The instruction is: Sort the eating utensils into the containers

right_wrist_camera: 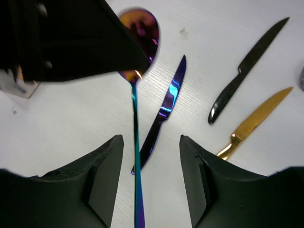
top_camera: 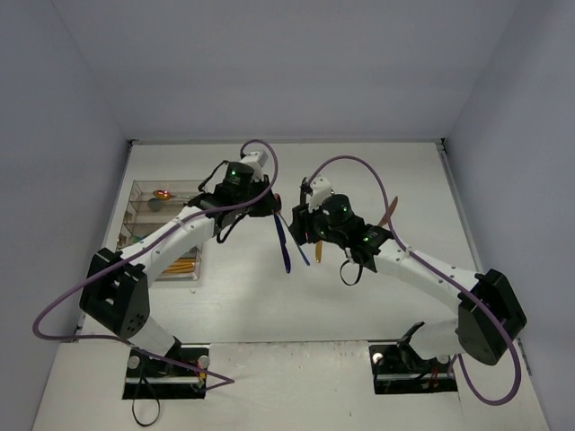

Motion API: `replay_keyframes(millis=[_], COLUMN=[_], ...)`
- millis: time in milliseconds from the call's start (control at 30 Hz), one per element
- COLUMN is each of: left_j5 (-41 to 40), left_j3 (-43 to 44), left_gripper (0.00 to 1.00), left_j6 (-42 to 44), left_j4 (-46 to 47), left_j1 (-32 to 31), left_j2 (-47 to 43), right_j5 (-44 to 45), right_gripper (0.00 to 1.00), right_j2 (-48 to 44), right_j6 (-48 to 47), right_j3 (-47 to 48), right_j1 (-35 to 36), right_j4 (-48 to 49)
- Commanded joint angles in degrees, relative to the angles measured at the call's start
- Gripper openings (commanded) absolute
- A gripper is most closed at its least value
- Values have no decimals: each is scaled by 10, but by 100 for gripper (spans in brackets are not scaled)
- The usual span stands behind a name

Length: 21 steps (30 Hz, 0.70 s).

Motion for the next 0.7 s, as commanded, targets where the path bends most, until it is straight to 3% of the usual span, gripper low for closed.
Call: replay_keyframes(millis=[0,233,367,667], left_j5=[-49,-77,-78,-84], left_j3=[0,4,31,106], left_gripper=[0,0,0,0], left_j6=[-34,-89,-110,-141], left_j4=[2,3,9,23], left_j1=[105,300,380,460], left_j2=[-40,-44,-10,106], right_j5=[74,104,105,81], right_gripper=[50,51,52,52], right_j2=[-56,-94,-112,-142], right_j6=[8,21,25,31], right_j3=[-23,-58,-77,-104], right_j1=[-2,-19,-37,-78], right_j4=[33,31,29,23])
